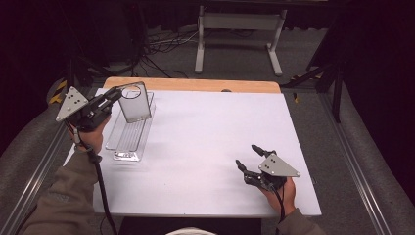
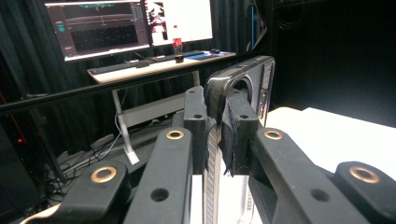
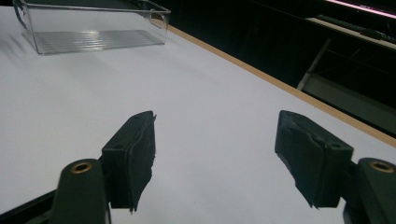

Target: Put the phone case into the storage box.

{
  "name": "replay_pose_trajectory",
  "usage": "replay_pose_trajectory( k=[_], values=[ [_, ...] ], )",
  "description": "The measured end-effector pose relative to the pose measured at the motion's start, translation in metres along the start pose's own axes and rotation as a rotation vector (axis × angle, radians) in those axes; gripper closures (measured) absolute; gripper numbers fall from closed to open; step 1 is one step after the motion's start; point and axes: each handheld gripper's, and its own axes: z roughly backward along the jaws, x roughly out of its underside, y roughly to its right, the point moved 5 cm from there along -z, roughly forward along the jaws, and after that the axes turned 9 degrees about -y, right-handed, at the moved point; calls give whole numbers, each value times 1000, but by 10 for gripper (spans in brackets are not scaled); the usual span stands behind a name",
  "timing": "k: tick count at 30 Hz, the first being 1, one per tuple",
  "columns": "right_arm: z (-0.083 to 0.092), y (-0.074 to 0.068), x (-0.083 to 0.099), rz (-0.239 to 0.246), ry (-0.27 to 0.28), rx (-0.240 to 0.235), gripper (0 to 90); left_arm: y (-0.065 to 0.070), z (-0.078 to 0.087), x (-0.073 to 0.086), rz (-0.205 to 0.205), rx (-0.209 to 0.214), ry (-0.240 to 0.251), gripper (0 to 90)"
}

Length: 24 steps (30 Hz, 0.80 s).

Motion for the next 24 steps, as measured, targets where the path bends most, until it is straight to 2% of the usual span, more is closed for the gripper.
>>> replay_pose_trajectory(
  k=[3,4,10,15,21,24],
  values=[
    [0,0,1,-2,0,2,293,-5,-2,-2,-5,-1,-7,816],
    [0,0,1,-2,-1,4,293,-9,-4,-4,-4,-13,-11,816],
    [3,0,3,-15,-6,8,293,-25,-11,-6,-3,-20,-26,816],
    [4,-1,7,-16,-16,13,293,-37,-23,-2,1,-25,-53,816],
    [5,-3,11,-14,-28,9,293,-44,-36,4,0,-35,-69,816],
    [5,-4,13,-16,-38,9,293,-48,-44,7,-2,-26,-85,816]
  ],
)
